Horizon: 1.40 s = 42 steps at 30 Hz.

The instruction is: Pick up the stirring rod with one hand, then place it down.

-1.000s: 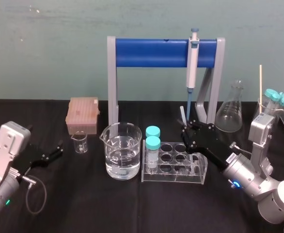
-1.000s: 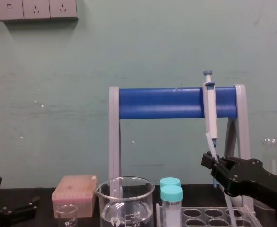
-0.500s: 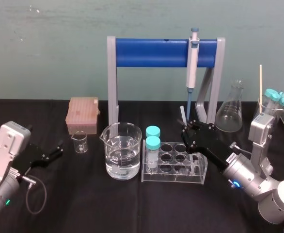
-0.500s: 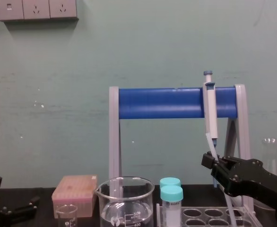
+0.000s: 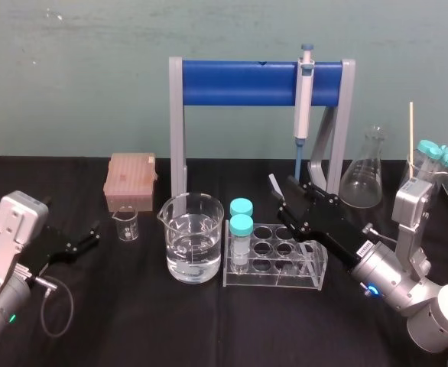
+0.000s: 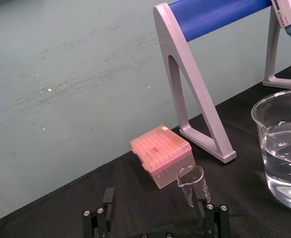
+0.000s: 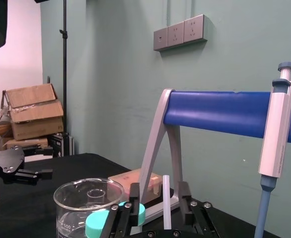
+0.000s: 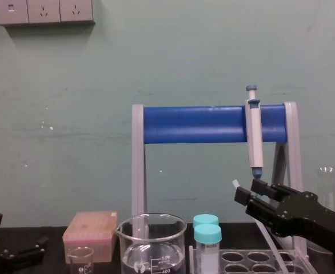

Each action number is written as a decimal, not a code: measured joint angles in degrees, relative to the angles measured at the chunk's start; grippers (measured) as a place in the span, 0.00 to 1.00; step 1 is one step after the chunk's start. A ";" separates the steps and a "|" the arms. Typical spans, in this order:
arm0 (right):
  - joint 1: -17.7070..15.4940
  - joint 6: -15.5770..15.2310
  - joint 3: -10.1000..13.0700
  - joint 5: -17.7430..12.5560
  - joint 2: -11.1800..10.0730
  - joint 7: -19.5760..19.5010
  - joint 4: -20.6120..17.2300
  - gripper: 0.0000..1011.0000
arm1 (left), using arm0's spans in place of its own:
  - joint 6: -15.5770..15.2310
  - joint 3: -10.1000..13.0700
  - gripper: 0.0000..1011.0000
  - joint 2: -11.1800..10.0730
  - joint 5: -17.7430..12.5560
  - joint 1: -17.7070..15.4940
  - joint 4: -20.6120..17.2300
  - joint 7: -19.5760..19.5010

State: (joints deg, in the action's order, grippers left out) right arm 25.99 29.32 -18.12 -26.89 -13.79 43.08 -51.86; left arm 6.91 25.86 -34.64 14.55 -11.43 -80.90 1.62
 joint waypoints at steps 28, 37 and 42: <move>-2.74 1.93 5.58 2.57 -0.12 -11.08 -6.41 0.99 | 0.00 0.00 0.99 0.00 0.00 0.00 0.00 0.00; -7.69 -6.98 8.13 5.82 -2.75 -17.82 -11.83 0.99 | 0.00 0.00 0.99 0.00 0.00 0.00 0.00 0.00; -11.81 -14.28 7.97 7.05 -4.55 -18.83 -14.97 0.99 | 0.00 0.00 0.99 0.00 0.00 0.00 0.00 0.00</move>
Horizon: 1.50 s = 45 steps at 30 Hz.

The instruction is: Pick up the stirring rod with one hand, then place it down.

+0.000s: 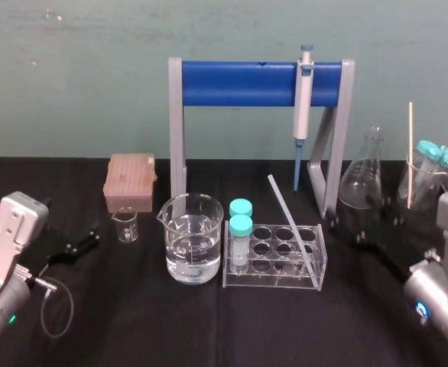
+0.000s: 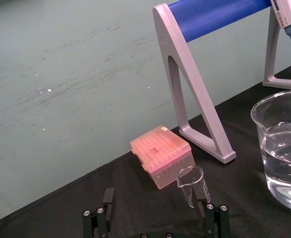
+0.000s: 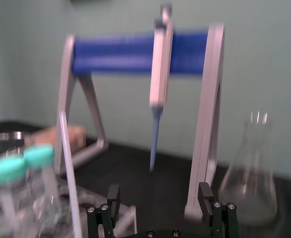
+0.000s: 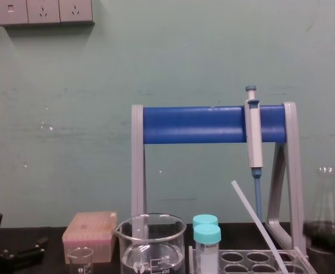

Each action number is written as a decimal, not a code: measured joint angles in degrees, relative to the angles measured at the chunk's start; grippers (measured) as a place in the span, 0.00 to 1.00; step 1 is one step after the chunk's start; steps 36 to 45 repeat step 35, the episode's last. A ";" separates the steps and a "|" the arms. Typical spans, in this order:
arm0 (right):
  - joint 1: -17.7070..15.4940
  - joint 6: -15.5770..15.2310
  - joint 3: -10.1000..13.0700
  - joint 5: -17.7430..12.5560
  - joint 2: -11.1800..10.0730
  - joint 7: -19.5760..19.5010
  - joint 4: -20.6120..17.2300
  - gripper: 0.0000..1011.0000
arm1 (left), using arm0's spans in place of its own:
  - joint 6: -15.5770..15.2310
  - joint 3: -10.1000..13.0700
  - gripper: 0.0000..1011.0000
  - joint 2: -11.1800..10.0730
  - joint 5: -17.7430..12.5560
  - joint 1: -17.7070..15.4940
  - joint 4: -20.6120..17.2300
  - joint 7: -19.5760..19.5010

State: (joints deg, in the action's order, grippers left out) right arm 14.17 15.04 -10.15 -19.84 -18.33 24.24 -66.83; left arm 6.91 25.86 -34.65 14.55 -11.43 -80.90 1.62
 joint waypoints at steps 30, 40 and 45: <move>-1.16 -4.58 -0.43 1.59 -0.57 -1.71 -0.21 0.99 | 0.00 0.00 0.99 0.00 0.00 0.00 0.00 0.00; -1.18 -4.62 -0.43 1.56 -0.59 -1.69 -0.23 0.99 | 0.00 0.00 0.99 0.00 0.00 0.00 0.00 0.00; -1.18 -4.62 -0.43 1.56 -0.59 -1.69 -0.23 0.99 | 0.00 0.00 0.99 0.00 0.00 0.00 0.00 0.00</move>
